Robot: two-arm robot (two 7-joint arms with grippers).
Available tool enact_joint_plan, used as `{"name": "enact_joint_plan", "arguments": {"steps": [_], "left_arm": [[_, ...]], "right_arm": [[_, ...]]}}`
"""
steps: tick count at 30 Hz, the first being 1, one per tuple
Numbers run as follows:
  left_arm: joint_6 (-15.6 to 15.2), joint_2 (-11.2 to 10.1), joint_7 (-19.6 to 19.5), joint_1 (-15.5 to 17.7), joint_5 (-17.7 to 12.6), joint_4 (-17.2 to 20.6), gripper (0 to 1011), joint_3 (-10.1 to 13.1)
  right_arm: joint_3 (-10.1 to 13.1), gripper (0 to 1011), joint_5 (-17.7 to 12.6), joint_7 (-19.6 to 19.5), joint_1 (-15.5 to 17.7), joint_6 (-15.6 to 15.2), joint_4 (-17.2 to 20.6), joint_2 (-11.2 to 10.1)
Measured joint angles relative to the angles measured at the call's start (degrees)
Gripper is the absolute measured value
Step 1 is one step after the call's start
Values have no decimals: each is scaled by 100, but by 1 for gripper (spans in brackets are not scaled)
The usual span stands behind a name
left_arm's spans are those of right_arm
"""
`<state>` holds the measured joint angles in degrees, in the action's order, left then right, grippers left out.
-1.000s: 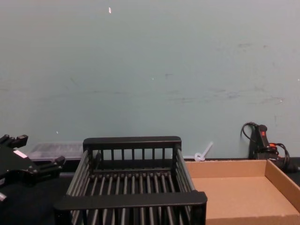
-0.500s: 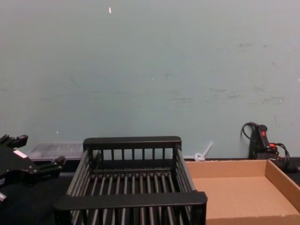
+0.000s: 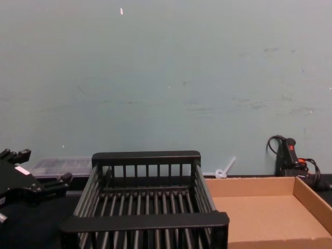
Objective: Pick up the white tape and place it into the black box , Pick up the silver tape and place it into the brown box.
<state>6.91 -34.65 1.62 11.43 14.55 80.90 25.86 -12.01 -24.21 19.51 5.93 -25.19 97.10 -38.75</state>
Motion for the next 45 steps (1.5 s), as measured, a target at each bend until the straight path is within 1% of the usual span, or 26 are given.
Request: {"name": "enact_joint_plan", "arguments": {"steps": [36, 40, 41, 42, 44, 45], "left_arm": [[0, 0, 0, 0, 0, 0, 1001, 0], [0, 0, 0, 0, 0, 0, 1001, 0], [0, 0, 0, 0, 0, 0, 1001, 0], [0, 0, 0, 0, 0, 0, 1001, 0], [0, 0, 0, 0, 0, 0, 1001, 0], [0, 0, 0, 0, 0, 0, 1001, 0]], "right_arm": [[-27, 1003, 41, 46, -20, 9, -24, 4], [-23, 925, 39, 45, -18, 9, -23, 4], [-23, 891, 38, 45, -18, 9, -22, 4], [-23, 883, 38, 44, -18, 9, -22, 4], [-22, 811, 37, 44, -17, 9, -21, 4], [-22, 791, 36, 43, -17, 9, -20, 4]]}}
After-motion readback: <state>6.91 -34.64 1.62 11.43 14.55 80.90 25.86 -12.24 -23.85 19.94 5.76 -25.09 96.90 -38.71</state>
